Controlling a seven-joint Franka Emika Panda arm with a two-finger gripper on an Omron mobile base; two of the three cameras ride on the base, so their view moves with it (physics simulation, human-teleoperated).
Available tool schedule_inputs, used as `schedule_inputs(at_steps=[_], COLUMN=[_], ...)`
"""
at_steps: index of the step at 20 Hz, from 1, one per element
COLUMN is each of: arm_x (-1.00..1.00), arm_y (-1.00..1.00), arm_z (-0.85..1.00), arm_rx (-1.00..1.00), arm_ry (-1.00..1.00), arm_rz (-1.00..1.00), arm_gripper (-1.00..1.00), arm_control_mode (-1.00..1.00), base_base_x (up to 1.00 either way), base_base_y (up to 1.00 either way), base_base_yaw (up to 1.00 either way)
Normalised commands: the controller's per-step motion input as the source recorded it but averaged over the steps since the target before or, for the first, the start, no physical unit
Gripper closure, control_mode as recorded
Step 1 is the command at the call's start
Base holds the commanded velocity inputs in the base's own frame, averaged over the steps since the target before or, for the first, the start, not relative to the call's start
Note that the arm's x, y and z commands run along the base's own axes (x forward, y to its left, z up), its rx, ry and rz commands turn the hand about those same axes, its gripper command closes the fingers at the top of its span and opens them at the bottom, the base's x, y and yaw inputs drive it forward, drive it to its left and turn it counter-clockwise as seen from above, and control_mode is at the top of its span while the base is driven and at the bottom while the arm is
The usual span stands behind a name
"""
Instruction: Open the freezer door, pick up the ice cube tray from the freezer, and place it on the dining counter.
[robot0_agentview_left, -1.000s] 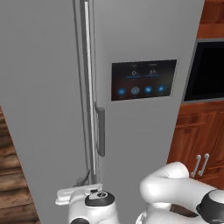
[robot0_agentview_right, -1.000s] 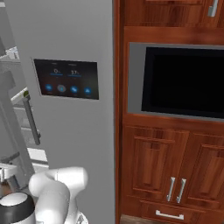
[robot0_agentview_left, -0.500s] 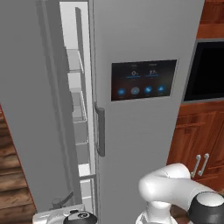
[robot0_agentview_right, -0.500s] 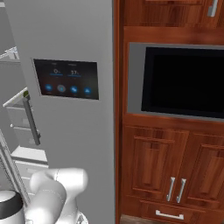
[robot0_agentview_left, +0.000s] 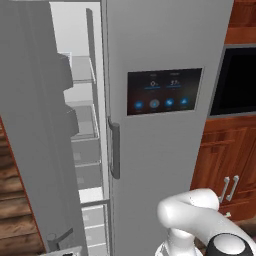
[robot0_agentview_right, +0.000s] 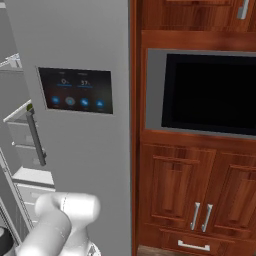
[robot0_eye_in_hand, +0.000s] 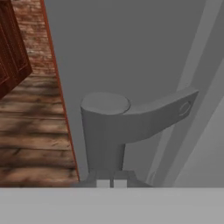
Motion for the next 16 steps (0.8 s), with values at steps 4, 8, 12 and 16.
schedule_inputs(at_steps=[4,8,12,16], arm_x=[0.00,0.00,0.00,-0.30], arm_y=[0.00,0.00,0.00,0.01], arm_z=[0.00,0.00,0.00,0.46], arm_rx=[0.00,0.00,0.00,-0.01], arm_ry=[0.00,0.00,0.00,-0.09], arm_rz=[0.00,0.00,0.00,0.04], arm_gripper=[-1.00,-1.00,-1.00,-1.00], arm_control_mode=[-1.00,-1.00,-1.00,-1.00], base_base_x=[0.00,0.00,0.00,0.00], base_base_y=[0.00,0.00,0.00,0.00], base_base_yaw=[0.00,0.00,0.00,0.00])
